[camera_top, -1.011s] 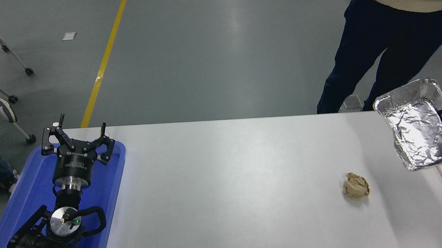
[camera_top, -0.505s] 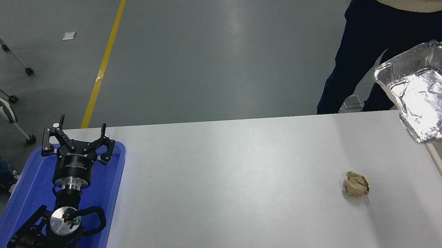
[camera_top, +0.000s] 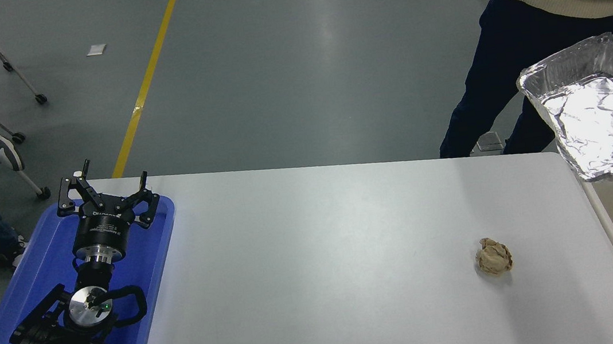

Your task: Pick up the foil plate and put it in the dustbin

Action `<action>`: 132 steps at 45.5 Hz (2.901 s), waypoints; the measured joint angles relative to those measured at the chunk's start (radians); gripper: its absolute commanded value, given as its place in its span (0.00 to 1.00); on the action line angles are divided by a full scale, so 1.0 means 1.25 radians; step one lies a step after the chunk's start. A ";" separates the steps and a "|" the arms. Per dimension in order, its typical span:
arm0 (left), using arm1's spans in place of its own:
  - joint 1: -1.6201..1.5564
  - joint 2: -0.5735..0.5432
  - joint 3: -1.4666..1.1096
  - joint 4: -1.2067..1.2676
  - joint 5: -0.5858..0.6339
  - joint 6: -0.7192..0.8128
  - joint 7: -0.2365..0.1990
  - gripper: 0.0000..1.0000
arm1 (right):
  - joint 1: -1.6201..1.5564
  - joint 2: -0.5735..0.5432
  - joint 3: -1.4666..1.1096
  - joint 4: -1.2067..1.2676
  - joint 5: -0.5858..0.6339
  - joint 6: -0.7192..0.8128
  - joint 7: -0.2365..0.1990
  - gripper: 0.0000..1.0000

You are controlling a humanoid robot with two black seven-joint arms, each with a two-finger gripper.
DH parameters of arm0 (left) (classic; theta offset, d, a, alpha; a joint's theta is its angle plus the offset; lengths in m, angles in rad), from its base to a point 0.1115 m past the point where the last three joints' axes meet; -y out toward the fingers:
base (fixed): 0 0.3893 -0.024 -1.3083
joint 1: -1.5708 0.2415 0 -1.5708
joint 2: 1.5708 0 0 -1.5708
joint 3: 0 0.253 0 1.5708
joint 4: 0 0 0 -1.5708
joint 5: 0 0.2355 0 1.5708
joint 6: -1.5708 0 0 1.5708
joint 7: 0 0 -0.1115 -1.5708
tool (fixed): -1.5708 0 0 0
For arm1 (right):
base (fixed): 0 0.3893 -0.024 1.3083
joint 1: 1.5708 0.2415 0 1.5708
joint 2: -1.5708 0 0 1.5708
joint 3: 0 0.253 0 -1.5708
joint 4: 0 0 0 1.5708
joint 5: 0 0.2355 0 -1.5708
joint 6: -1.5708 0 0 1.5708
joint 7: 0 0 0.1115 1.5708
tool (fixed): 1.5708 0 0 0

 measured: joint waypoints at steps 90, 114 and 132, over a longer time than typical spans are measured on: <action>-0.001 0.000 -0.001 0.001 -0.001 0.004 -0.002 1.00 | -1.132 0.118 0.038 -0.853 0.176 -0.567 0.041 1.00; -0.001 0.000 -0.001 0.001 -0.001 0.004 -0.003 1.00 | -1.105 0.124 0.045 -0.825 0.230 -0.569 0.037 1.00; -0.001 0.000 0.000 0.001 -0.001 0.004 -0.002 1.00 | -0.796 0.086 0.049 -0.460 0.235 -0.510 0.006 1.00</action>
